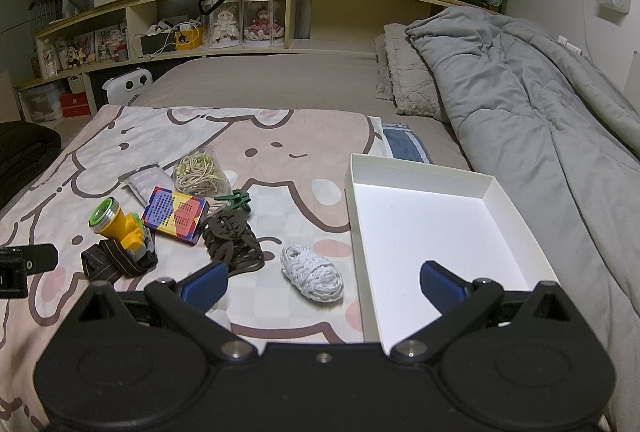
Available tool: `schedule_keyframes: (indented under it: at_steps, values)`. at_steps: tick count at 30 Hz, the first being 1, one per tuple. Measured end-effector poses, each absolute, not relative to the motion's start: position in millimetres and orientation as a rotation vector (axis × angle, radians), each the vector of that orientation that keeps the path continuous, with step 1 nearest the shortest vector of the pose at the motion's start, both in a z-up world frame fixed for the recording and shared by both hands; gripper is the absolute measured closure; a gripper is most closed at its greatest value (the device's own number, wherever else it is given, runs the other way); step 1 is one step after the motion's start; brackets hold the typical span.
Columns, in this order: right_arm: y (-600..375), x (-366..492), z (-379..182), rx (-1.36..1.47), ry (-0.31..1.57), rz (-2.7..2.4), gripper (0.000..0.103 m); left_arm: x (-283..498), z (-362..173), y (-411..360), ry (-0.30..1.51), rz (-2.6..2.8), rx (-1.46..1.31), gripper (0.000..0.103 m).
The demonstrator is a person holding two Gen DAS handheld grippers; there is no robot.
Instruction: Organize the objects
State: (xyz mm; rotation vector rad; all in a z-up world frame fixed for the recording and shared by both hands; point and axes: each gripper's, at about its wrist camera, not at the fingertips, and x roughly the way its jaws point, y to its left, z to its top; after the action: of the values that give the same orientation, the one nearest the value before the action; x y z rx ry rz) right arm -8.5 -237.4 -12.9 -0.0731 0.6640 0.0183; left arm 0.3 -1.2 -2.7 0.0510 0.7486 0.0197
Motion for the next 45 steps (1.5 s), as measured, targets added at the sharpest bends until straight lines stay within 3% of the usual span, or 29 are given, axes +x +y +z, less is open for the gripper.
schedule_keyframes:
  at_steps: [45]
  values:
    - [-237.8,-9.3,-17.0,-0.07,0.667,0.018,0.0,0.3,-3.4,-2.7,0.749,0.025,0.054,0.0]
